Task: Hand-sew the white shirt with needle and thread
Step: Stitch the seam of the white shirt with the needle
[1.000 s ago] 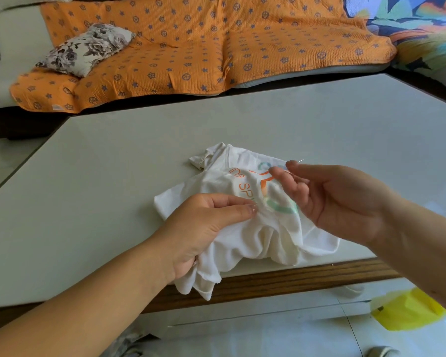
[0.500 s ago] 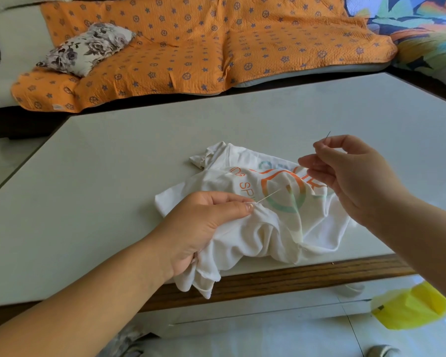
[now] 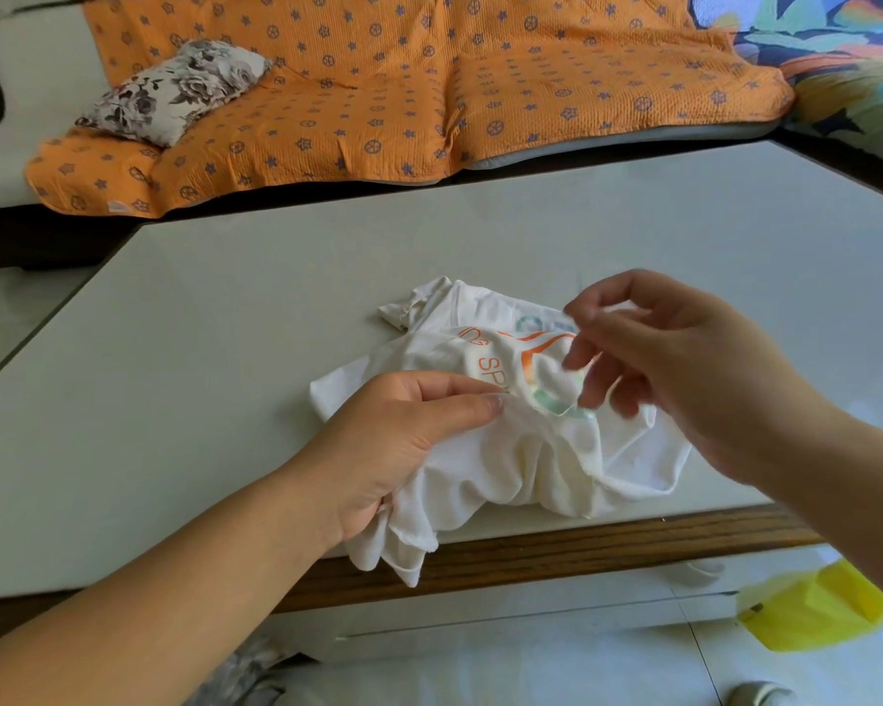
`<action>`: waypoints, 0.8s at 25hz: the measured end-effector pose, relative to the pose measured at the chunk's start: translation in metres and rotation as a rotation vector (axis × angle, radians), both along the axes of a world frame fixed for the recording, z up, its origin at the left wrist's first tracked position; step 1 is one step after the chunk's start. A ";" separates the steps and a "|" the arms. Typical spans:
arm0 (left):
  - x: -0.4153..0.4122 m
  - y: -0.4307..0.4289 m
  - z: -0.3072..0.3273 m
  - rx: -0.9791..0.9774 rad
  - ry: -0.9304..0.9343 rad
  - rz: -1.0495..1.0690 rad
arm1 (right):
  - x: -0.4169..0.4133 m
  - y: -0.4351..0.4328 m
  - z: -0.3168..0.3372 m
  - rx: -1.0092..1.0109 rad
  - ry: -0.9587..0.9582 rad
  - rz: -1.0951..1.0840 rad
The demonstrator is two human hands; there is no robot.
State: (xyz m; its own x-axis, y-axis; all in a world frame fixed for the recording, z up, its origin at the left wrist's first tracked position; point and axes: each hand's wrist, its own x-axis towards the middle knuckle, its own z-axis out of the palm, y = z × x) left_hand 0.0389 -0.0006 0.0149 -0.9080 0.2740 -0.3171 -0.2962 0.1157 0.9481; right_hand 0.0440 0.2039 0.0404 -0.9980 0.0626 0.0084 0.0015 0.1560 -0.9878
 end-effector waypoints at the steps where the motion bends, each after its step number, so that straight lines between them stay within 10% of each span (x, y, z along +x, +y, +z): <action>1: 0.000 0.000 0.000 0.001 0.011 -0.005 | 0.008 -0.005 0.002 0.007 -0.038 0.079; 16: 0.001 -0.002 0.004 -0.043 0.142 -0.027 | 0.025 -0.015 -0.002 0.022 -0.142 0.141; 20: 0.001 -0.002 0.004 -0.046 0.172 -0.017 | 0.030 -0.014 -0.003 0.327 0.035 0.019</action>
